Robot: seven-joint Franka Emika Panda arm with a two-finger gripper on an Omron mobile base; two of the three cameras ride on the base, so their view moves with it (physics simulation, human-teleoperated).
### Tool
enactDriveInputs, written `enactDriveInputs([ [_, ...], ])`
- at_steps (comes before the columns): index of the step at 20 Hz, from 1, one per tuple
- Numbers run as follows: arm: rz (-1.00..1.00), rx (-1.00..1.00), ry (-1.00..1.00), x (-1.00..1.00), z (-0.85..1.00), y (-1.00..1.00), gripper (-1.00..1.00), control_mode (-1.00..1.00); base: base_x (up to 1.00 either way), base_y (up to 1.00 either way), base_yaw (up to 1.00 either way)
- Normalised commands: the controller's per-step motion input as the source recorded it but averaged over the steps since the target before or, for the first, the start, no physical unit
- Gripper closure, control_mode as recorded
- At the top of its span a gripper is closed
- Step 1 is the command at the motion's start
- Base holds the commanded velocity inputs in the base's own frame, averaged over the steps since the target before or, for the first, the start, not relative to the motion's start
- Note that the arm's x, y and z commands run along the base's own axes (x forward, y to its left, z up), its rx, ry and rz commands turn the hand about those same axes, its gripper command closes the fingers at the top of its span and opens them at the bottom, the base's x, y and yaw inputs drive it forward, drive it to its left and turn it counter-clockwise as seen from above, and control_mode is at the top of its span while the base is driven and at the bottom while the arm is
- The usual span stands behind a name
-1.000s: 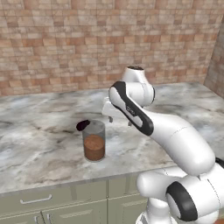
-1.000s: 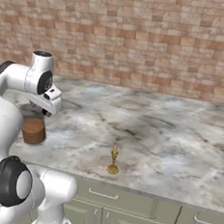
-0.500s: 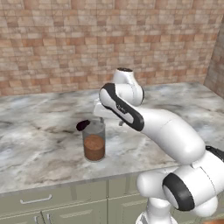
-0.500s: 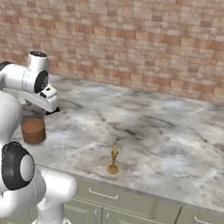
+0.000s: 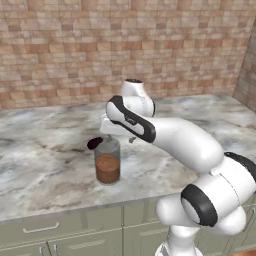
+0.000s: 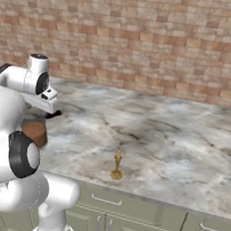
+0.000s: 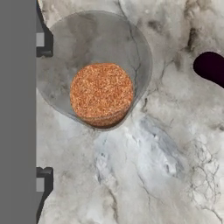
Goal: Pick the jar and candle from the dining table and place them in the open cabinet. Close the cabinet after placing the objects.
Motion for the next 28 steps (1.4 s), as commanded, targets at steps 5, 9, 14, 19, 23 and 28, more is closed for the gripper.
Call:
enactDriveInputs([
  [5, 0.02, 0.0, 0.0, 0.06, -0.14, 0.02, -1.0, -1.0, 0.0, 0.0, 0.0],
  [9, 0.0, 0.0, 0.0, 0.0, -0.14, 0.0, -1.0, -1.0, 0.0, 0.0, 0.0],
  [14, 0.0, 0.0, 0.0, 0.0, -0.15, 0.0, -1.0, -1.0, 0.0, 0.0, 0.0],
  [19, 0.0, 0.0, 0.0, 0.06, -0.14, 0.0, -1.0, -1.0, 0.0, 0.0, 0.0],
  [23, 0.0, 0.0, 0.0, 0.16, -0.16, 0.0, -1.0, -1.0, 0.0, 0.0, 0.0],
  [28, 0.0, 0.0, 0.0, 0.22, -0.16, 0.03, -1.0, -1.0, 0.0, 0.0, 0.0],
])
